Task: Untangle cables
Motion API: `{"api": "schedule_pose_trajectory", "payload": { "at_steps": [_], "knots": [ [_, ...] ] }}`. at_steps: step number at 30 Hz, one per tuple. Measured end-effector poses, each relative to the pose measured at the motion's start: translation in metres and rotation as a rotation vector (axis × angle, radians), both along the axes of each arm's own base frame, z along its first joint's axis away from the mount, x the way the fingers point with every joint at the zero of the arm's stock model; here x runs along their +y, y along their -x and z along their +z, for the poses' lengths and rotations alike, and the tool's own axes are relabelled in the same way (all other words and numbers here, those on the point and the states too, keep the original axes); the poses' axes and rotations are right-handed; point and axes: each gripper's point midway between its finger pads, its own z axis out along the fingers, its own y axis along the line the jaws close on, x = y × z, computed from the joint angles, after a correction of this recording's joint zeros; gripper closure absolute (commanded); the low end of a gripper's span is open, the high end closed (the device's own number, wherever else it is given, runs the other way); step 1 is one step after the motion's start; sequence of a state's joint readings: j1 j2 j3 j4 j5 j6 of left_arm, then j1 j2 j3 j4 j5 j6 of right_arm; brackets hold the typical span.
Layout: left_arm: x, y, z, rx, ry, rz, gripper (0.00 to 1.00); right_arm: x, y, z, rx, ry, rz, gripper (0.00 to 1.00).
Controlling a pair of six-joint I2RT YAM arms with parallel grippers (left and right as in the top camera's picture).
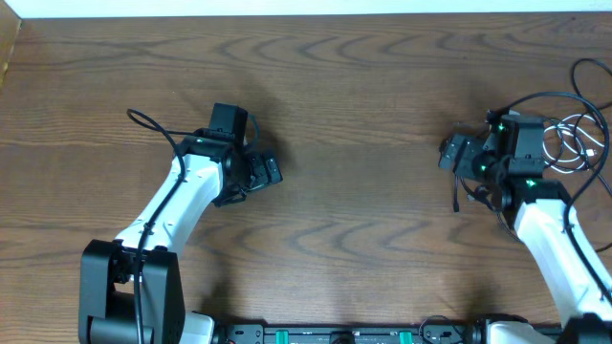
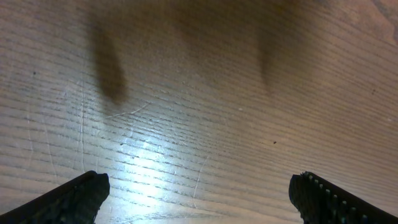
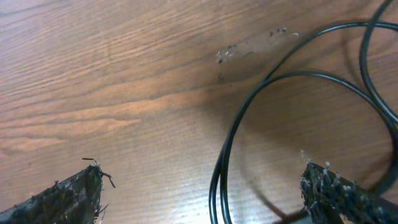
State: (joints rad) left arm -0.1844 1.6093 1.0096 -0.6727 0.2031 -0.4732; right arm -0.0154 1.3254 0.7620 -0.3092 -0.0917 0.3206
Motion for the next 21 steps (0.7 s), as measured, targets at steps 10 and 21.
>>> {"api": "schedule_pose_trajectory", "payload": {
  "at_steps": [10, 21],
  "knots": [
    [0.0, 0.0, 0.0, 0.0, 0.0, 0.0, 0.02, 0.001, 0.039, 0.062, -0.247, 0.002, 0.002, 0.01],
    [0.0, 0.0, 0.0, 0.0, -0.001, 0.0, 0.02, 0.002, 0.09, 0.07, -0.43, 0.005, 0.002, 0.01]
  ]
}}
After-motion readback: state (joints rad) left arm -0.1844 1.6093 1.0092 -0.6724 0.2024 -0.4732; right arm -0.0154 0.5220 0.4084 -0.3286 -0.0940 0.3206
